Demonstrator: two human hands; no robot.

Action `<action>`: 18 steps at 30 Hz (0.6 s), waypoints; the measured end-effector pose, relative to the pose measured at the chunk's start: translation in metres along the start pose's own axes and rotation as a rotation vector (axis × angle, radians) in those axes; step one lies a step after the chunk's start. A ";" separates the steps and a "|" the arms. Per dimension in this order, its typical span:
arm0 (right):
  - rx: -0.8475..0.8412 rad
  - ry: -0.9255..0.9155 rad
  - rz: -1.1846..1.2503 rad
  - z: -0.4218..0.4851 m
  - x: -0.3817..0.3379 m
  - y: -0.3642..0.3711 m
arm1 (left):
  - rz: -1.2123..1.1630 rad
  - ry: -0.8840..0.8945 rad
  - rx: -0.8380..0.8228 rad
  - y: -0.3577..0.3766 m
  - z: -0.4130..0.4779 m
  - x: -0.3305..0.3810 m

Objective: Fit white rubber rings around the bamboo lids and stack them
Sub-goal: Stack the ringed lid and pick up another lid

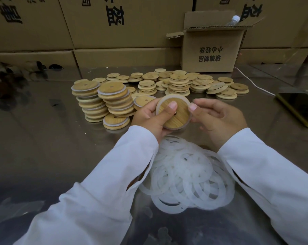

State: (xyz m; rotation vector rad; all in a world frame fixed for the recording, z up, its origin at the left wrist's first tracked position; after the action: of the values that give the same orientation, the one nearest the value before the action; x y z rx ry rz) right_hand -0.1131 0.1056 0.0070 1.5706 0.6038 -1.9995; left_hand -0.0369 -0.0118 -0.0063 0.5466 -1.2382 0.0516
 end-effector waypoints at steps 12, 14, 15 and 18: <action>-0.013 0.091 -0.104 0.013 -0.003 -0.003 | 0.068 -0.110 0.038 0.004 -0.001 -0.004; 0.015 0.125 -0.057 0.025 -0.005 -0.008 | 0.051 -0.116 0.070 0.002 0.000 -0.001; 0.029 0.144 -0.030 0.033 -0.006 -0.011 | 0.060 -0.116 0.099 0.001 0.001 0.000; 0.112 0.254 0.039 0.066 0.002 -0.020 | 0.077 -0.064 0.220 -0.006 0.003 0.003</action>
State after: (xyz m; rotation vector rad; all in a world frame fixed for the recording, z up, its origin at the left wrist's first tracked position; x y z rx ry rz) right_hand -0.1749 0.0787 0.0210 1.9079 0.5585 -1.8473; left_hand -0.0362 -0.0188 -0.0050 0.6948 -1.3245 0.2390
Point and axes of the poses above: each hand's wrist, its own z-axis towards the middle knuckle, its own y-axis out of the palm, x = y × z, the point moved 4 cm from there along z, towards the middle knuckle, and after that the axes turned 10 degrees about -x, right-handed, at the moved point
